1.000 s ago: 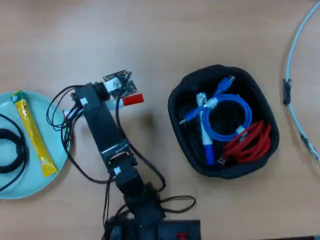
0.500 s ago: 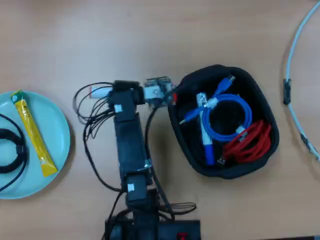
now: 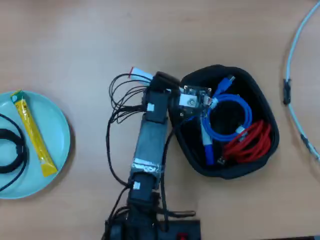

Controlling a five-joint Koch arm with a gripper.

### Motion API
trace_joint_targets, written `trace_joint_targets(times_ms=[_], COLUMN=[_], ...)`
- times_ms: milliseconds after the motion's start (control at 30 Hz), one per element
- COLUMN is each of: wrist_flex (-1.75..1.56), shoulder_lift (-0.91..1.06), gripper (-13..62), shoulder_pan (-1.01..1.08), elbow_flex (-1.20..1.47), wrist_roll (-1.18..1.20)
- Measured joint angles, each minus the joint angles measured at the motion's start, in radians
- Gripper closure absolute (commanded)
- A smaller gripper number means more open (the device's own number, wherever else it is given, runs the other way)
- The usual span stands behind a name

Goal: Pick up the red pen and put it in the black bowl

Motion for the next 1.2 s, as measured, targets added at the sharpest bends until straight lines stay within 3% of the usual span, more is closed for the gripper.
trace_joint_targets(times_ms=[600, 867, 1033, 1200], wrist_flex=[-0.031, -0.031, -0.031, -0.043], shoulder_lift=[-0.014, -0.055, -0.057, -0.057], gripper=[54.6, 46.3, 36.8, 34.7], shoulder_pan=[0.308, 0.337, 0.339, 0.347], elbow_flex=[0.000, 0.009, 0.017, 0.052], wrist_roll=[-0.014, -0.017, -0.018, -0.020])
